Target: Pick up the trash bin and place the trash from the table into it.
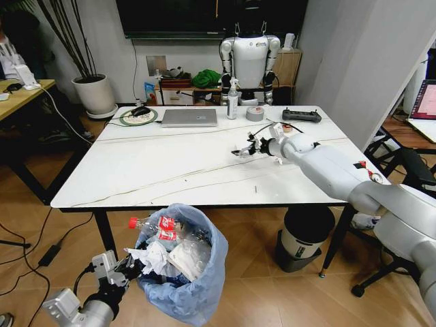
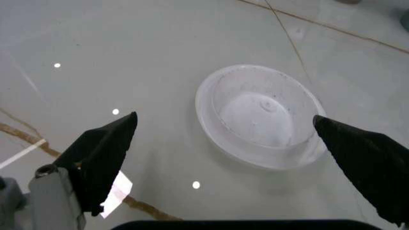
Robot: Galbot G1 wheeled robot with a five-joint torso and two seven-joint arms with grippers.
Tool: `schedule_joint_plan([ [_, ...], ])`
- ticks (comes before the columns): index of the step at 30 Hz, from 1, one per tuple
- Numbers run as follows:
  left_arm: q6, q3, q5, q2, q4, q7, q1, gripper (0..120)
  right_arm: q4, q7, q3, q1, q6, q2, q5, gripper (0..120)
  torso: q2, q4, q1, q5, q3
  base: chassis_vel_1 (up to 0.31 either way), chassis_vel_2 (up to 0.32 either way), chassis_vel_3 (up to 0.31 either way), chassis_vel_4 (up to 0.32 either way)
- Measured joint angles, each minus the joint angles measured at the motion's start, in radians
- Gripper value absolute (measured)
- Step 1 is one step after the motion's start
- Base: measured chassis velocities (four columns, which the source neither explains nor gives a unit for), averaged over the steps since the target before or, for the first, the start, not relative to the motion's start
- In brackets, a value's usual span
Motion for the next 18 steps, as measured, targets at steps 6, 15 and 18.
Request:
schedule_joint_plan([
  [6,-0.001,0.01,0.012,-0.005,-0.001,0.002,0.003,0,-0.014,0.003,0.01,0.0,0.014,0.012,-0.009,97,0.0,0.0006,0.0,-0.0002,0.0,0.0,0.0,0.0,0.0],
  [15,-0.002,0.006,0.012,-0.004,-0.003,0.003,0.004,0,-0.02,0.008,0.003,0.0,0.017,0.034,-0.022,97,0.0,0.0006,0.0,-0.0003,0.0,0.0,0.0,0.0,0.0],
  [18,-0.002,0.008,0.011,-0.005,-0.003,0.004,0.002,0,-0.035,0.008,-0.002,0.0,0.021,0.04,-0.027,97,0.0,0.0006,0.0,-0.0003,0.0,0.0,0.0,0.0,0.0],
])
